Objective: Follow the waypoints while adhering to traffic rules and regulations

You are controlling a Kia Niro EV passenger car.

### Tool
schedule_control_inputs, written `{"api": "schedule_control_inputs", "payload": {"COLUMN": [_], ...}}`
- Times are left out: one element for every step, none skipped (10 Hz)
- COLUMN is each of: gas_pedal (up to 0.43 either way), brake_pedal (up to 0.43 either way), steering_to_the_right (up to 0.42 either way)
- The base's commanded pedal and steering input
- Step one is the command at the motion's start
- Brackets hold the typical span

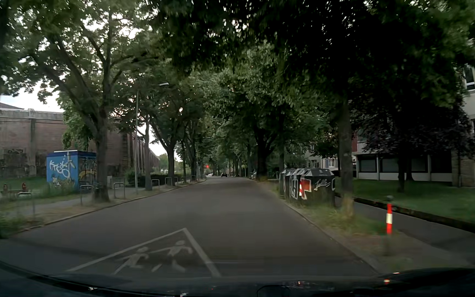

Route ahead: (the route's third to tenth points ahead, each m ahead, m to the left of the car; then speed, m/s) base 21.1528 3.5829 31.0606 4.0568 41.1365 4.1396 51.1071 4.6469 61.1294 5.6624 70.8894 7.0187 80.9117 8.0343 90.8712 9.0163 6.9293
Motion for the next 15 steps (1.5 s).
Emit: {"api": "schedule_control_inputs", "payload": {"gas_pedal": [0.118,0.118,0.118,0.118,0.118,0.118,0.118,0.098,0.087,0.087,0.087,0.087,0.087,0.087,0.087], "brake_pedal": [0.000,0.000,0.000,0.000,0.000,0.000,0.000,0.000,0.000,0.000,0.000,0.000,0.000,0.000,0.000], "steering_to_the_right": [-0.024,-0.022,-0.016,-0.011,-0.008,-0.008,-0.007,-0.007,-0.006,-0.006,-0.006,-0.006,-0.006,-0.006,-0.006]}}
